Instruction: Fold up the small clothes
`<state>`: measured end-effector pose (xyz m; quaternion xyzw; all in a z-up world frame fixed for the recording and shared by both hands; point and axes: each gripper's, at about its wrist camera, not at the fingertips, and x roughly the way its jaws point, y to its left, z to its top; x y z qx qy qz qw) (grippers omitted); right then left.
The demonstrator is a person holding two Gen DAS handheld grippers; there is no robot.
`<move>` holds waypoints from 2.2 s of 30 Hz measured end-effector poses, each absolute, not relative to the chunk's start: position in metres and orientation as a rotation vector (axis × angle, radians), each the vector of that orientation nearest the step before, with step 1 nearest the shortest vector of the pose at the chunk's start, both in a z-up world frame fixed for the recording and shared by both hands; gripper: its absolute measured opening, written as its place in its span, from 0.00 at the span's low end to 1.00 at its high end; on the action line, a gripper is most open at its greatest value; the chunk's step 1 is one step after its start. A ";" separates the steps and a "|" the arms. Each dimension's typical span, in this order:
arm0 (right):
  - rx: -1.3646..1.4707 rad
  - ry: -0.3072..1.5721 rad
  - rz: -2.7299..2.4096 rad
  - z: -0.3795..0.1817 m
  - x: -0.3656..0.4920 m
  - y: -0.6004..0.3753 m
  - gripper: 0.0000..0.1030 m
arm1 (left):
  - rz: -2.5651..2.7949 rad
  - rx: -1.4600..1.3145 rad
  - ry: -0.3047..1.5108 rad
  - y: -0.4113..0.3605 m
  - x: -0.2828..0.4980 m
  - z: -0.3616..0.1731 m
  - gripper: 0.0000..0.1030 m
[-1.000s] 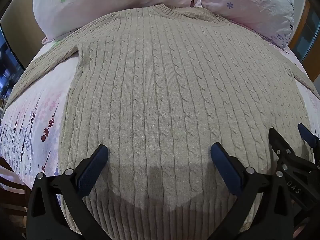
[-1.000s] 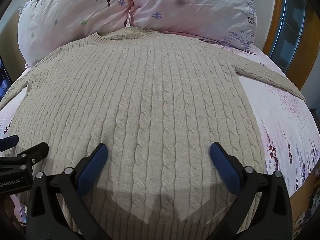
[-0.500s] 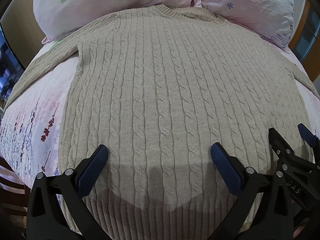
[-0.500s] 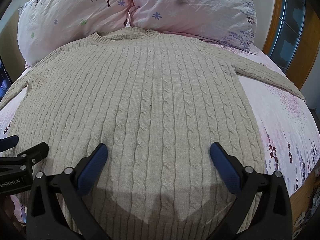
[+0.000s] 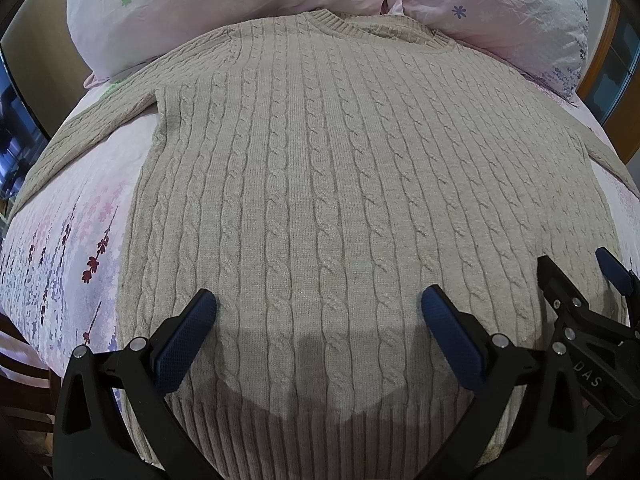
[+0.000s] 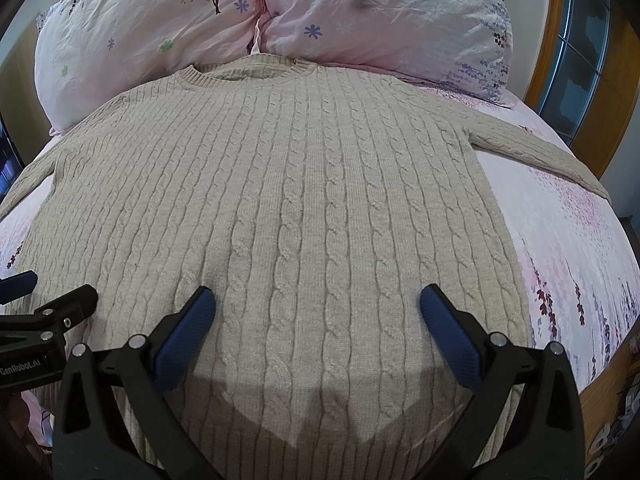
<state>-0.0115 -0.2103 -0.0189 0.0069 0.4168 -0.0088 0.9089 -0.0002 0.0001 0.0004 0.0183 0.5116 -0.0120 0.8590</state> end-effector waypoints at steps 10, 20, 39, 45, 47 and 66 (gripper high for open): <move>0.014 0.860 -0.018 -0.019 -0.011 -0.210 0.98 | -0.025 0.039 1.074 0.000 0.000 0.000 0.99; 0.014 0.860 -0.018 -0.019 -0.012 -0.210 0.98 | -0.025 0.039 1.073 0.000 0.000 0.000 0.99; 0.014 0.860 -0.018 -0.019 -0.012 -0.210 0.98 | -0.025 0.039 1.074 0.000 0.000 0.000 0.99; 0.030 0.884 0.088 -0.001 0.002 -0.237 0.98 | -0.046 0.056 1.104 -0.001 0.006 0.001 0.99; 0.107 0.792 0.087 0.016 0.003 -0.269 0.98 | -0.063 0.065 1.100 -0.003 0.012 0.001 0.99; 1.107 0.645 -0.504 -0.037 0.080 -0.678 0.28 | -0.079 -0.403 0.518 0.155 0.010 0.067 0.99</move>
